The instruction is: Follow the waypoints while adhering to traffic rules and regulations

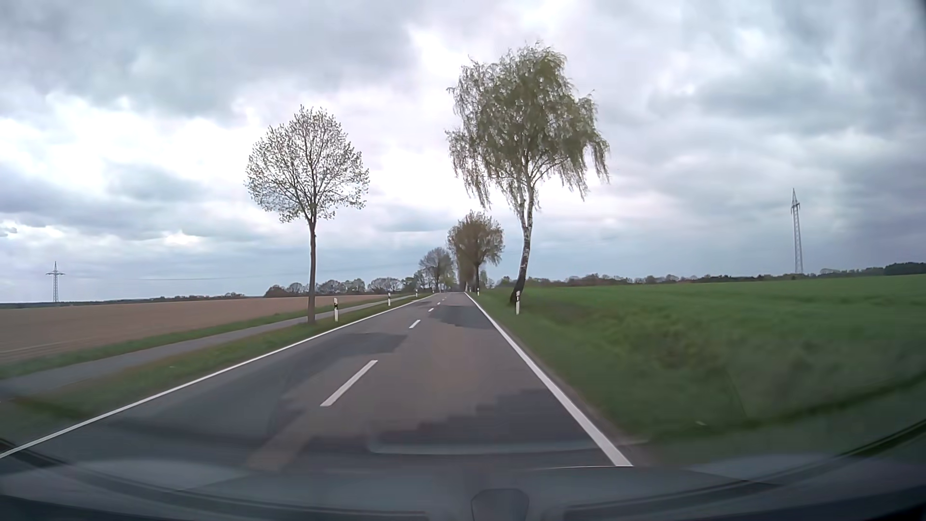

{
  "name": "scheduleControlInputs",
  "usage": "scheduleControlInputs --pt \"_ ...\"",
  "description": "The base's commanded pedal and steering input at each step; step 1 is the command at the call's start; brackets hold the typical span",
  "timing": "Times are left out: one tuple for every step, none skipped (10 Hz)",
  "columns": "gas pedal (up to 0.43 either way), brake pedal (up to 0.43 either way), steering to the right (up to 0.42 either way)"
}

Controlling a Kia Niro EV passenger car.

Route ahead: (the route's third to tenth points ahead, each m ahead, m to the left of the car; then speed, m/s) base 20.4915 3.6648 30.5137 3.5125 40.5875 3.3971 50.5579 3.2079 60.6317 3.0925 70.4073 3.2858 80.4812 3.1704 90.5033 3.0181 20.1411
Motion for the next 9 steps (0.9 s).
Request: scheduleControlInputs --pt "0.260 0.000 -0.003" --pt "0.248 0.000 -0.003" --pt "0.240 0.000 -0.003" --pt "0.209 0.000 -0.003" --pt "0.209 0.000 -0.003" --pt "0.209 0.000 -0.003" --pt "0.197 0.000 -0.003" --pt "0.197 0.000 -0.003" --pt "0.197 0.000 -0.003"
